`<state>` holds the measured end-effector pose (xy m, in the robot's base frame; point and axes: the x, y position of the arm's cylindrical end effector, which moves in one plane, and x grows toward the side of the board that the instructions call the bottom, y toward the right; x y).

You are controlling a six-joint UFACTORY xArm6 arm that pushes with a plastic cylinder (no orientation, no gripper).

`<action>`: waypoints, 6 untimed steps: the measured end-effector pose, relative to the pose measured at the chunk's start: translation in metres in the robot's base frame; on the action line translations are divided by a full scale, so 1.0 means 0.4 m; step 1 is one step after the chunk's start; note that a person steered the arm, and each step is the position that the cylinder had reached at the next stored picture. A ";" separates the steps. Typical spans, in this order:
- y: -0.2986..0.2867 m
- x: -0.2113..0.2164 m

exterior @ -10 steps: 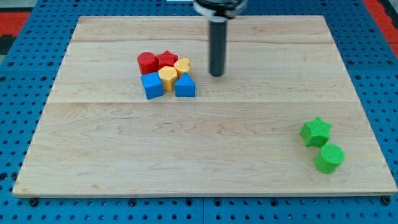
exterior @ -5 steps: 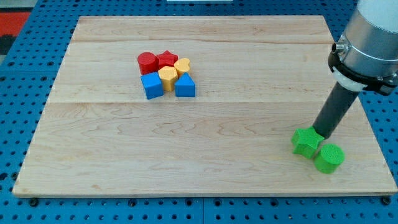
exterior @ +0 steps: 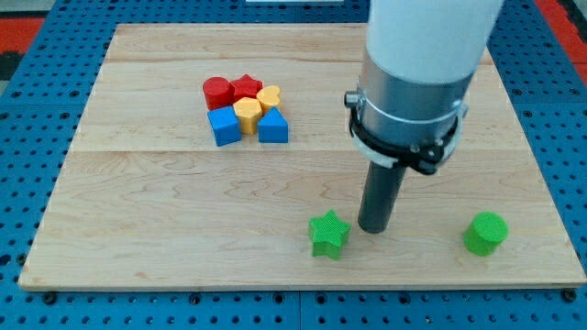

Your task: Push the green star into the group of blocks

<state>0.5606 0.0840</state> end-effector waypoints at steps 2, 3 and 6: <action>-0.211 0.017; -0.293 -0.053; -0.358 0.068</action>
<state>0.5877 -0.0591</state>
